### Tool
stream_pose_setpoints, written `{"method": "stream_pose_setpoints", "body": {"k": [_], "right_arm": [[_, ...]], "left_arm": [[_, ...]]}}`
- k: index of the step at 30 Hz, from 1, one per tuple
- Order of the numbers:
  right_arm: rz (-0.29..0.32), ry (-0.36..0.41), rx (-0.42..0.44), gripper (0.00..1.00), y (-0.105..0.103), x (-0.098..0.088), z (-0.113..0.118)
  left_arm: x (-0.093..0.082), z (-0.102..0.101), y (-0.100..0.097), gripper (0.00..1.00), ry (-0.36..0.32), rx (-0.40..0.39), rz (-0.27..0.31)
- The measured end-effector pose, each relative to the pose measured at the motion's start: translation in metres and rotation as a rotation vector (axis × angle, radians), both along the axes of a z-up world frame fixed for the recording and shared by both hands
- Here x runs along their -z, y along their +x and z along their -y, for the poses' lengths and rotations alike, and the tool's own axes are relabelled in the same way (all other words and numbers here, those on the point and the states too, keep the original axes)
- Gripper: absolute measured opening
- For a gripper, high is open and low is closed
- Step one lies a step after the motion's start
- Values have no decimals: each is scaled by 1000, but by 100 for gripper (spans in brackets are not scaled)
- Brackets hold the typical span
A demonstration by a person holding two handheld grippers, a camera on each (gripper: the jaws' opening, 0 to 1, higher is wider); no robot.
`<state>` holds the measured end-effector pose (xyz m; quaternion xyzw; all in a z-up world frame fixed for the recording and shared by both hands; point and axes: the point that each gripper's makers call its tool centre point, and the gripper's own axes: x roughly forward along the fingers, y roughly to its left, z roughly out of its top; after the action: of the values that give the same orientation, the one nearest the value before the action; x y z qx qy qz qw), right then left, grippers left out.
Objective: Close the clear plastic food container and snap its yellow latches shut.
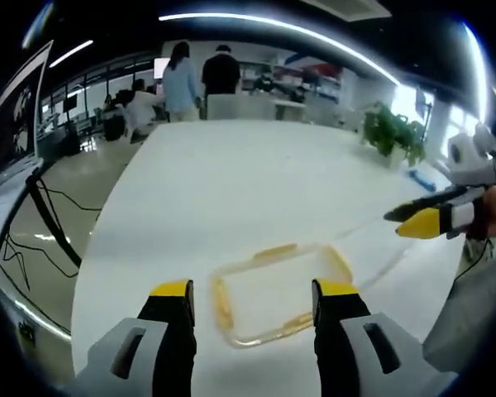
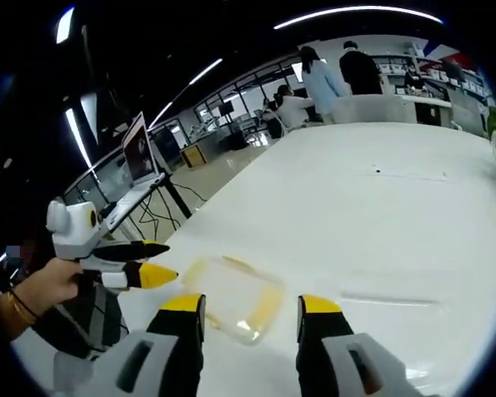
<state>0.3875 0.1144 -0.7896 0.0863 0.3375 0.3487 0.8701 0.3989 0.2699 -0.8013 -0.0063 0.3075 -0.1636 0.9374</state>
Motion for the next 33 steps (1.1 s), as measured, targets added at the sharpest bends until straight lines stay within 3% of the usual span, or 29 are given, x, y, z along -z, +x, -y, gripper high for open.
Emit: {"method": "stream_pose_setpoints", "body": {"k": [7,11,17,21,23,33], "right_arm": [[-25,-5,-16,42,-4,12,-13],[-56,50,20,40,-5,12,-20],[-68,29,13,40,-8,19,-27],[-70,-4,9,37,-9,27,-28],[7,-53,34,27,-1,26,-22],[-13,-70,26,24,2,37,-26]], "left_arm": [[6,3,2,55,-2,5,-15],[7,4,1,54,0,11,-19],[15,5,2,54,0,18,-33],[19,3,1,53,-1,14,-43],[21,2,1,53,2,16,-47],[30,-7,4,51,7,-6,-58]]}}
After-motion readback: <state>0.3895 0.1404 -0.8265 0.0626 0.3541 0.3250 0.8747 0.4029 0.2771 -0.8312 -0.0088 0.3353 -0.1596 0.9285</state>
